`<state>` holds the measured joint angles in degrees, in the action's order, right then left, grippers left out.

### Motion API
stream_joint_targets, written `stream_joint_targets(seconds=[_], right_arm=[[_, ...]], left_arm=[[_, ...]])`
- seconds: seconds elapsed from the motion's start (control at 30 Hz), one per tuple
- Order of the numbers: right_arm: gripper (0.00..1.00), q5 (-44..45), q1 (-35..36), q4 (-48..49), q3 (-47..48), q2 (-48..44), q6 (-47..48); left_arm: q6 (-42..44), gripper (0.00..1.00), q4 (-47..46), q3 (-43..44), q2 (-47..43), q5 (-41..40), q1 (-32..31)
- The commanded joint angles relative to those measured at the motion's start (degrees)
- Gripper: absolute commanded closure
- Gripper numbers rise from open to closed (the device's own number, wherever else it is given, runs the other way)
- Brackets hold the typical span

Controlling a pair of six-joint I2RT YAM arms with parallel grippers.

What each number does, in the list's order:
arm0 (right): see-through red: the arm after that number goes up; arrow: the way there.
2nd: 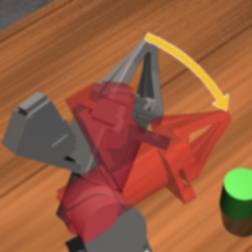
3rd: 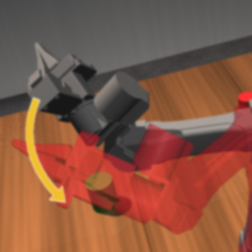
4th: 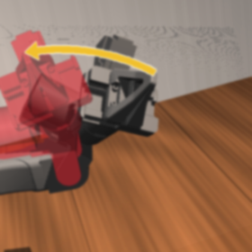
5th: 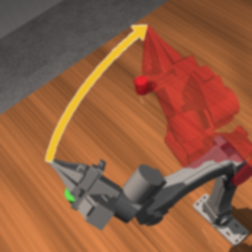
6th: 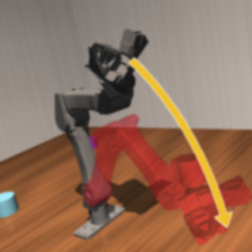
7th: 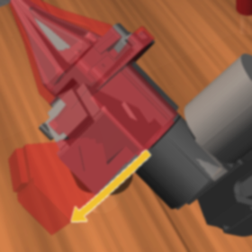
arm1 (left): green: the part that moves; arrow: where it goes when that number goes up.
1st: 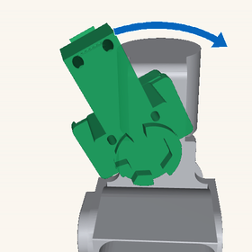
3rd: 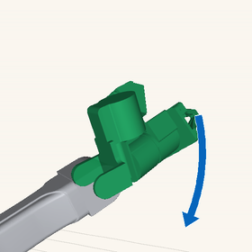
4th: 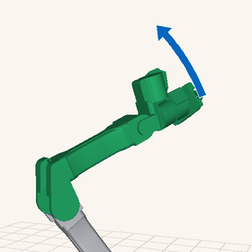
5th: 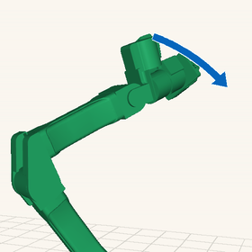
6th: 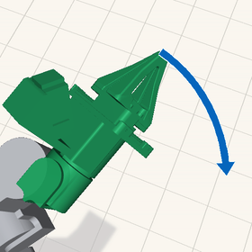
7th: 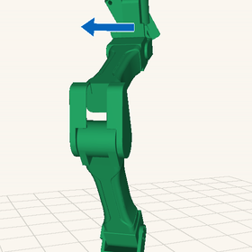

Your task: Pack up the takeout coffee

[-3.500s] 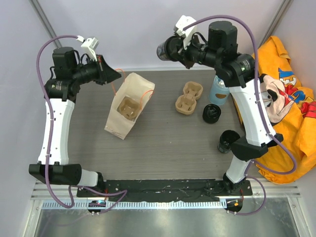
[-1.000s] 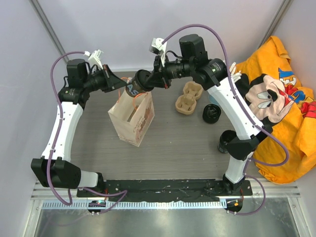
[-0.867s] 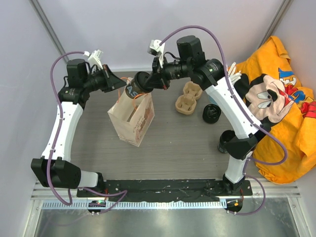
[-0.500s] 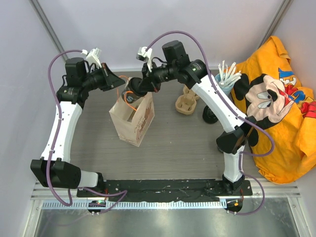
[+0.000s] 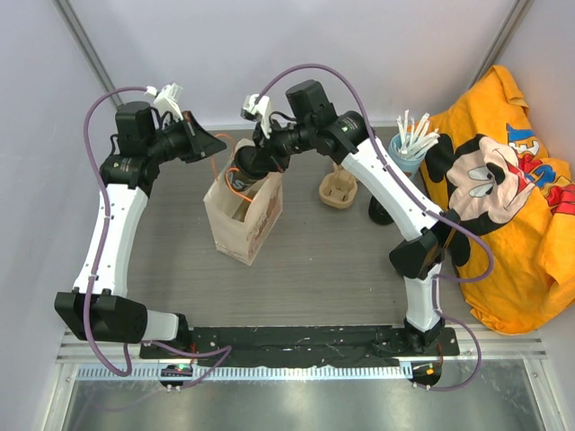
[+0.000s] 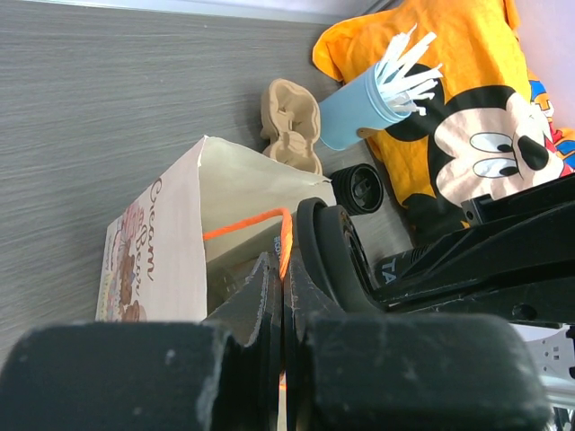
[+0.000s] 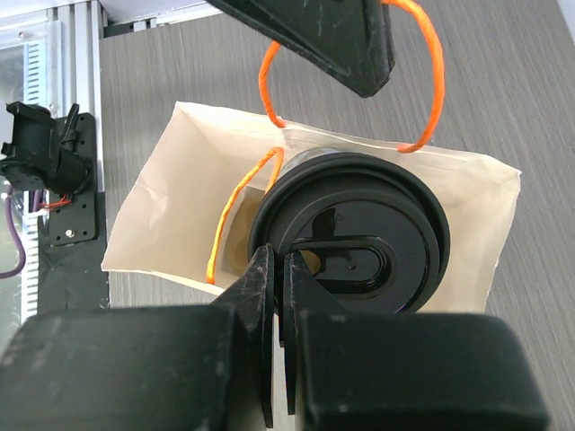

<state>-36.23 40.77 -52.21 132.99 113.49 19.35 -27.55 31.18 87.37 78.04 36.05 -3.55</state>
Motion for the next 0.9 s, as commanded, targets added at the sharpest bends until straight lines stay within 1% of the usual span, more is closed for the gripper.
stream_joint_targets(seconds=[0.0, 0.17, 0.23, 0.33, 0.5, 0.7, 0.87], right_arm=[[0.99, 1.51, -0.26, 2.02, 3.85, -3.28, 0.16], [0.99, 0.46, -1.04, 2.20, 5.35, -4.94, -0.19], [0.99, -1.03, -2.79, 2.37, 5.26, -5.21, -1.41], [0.99, -5.42, -5.00, 3.07, 4.30, -5.30, -3.00], [0.99, -14.82, -8.69, 5.09, 3.68, -3.46, -8.36], [0.99, -12.47, -7.29, 8.35, -0.27, -4.59, -9.69], [0.99, -12.02, -5.62, 6.07, 0.52, -3.54, -9.60]], left_arm=[[1.18, 0.98, -0.77, 1.04, -1.66, 0.77, 0.47], [1.80, 0.98, -0.16, 0.87, -2.01, 0.69, 0.39], [2.06, 0.98, 0.02, 0.69, -2.19, 0.68, 0.39], [2.33, 0.98, 0.11, 0.43, -2.28, 0.69, 0.39], [2.33, 0.98, 0.11, 0.43, -2.37, 0.86, 0.39], [2.33, 0.98, 0.11, 0.43, -2.37, 0.60, 0.39], [2.24, 0.98, 0.20, 0.34, -2.10, 0.33, 0.39]])
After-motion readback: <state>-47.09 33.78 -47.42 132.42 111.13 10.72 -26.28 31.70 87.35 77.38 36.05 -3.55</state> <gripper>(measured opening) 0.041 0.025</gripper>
